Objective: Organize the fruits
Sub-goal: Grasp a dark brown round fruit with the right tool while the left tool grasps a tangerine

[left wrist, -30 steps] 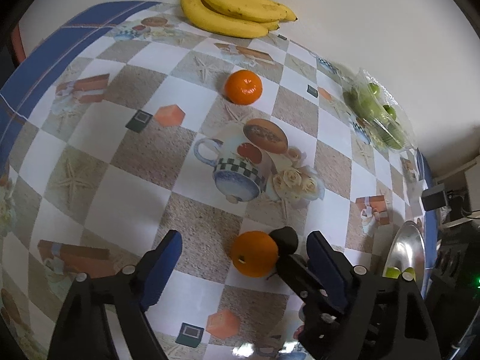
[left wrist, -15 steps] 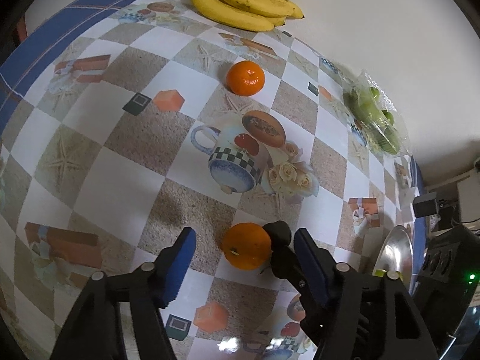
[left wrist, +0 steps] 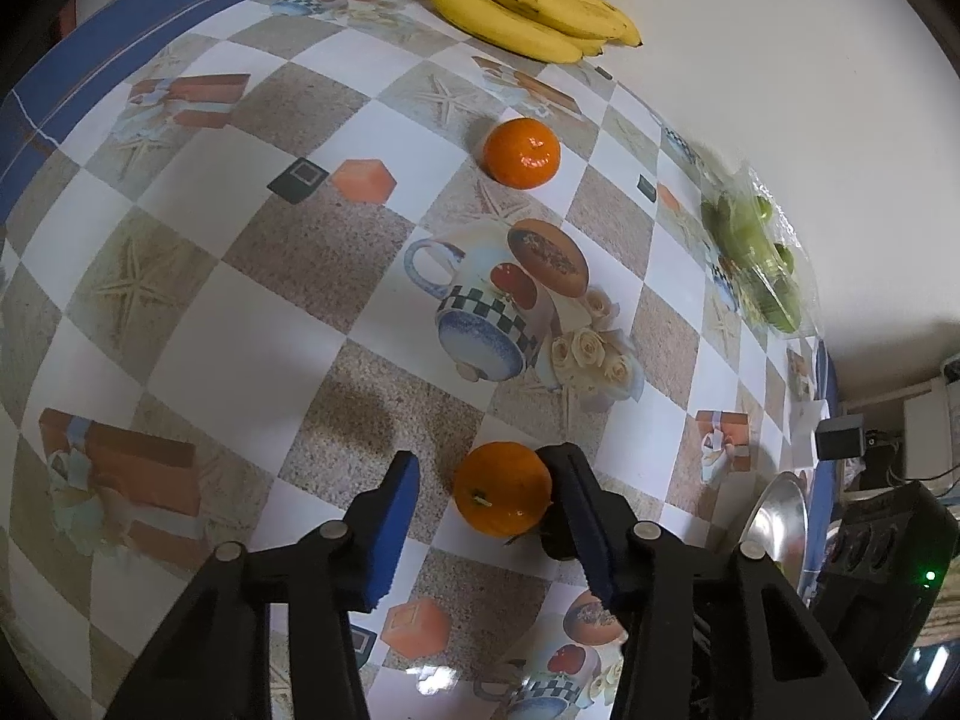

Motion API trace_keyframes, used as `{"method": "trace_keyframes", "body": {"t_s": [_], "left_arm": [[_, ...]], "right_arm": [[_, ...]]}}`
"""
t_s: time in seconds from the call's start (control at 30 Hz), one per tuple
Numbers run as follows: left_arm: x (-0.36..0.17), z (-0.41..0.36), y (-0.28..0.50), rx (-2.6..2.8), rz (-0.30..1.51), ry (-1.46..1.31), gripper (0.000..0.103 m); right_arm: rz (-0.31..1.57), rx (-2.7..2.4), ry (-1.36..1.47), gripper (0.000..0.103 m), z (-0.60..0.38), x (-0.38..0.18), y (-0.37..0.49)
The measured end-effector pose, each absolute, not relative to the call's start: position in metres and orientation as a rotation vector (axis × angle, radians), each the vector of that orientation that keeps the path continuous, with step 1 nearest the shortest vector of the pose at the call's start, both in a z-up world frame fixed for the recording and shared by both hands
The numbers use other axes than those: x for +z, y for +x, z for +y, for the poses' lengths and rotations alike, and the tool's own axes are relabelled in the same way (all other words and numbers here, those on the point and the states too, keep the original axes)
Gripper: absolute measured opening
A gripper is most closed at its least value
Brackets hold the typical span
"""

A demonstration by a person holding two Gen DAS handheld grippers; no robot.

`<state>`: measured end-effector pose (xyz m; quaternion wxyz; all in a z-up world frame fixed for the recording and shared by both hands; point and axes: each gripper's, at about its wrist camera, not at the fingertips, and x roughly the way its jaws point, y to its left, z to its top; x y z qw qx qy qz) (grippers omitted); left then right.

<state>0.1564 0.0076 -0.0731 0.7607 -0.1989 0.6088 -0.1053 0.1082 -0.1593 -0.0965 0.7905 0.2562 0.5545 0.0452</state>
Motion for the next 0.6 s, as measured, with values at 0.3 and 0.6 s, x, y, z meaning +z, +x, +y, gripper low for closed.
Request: {"method": "trace_keyframes", "body": {"t_s": [0.3, 0.6], "left_arm": [[-0.077, 0.003, 0.155, -0.231, 1.341, -0.431, 0.051], [-0.08, -0.006, 0.153, -0.238, 1.358, -0.412, 0.038]], "right_arm": [[1.193, 0.093, 0.566, 0.026, -0.166, -0.092, 0.105], [1.187, 0.055, 0.576, 0.026, -0.182, -0.089, 0.101]]}}
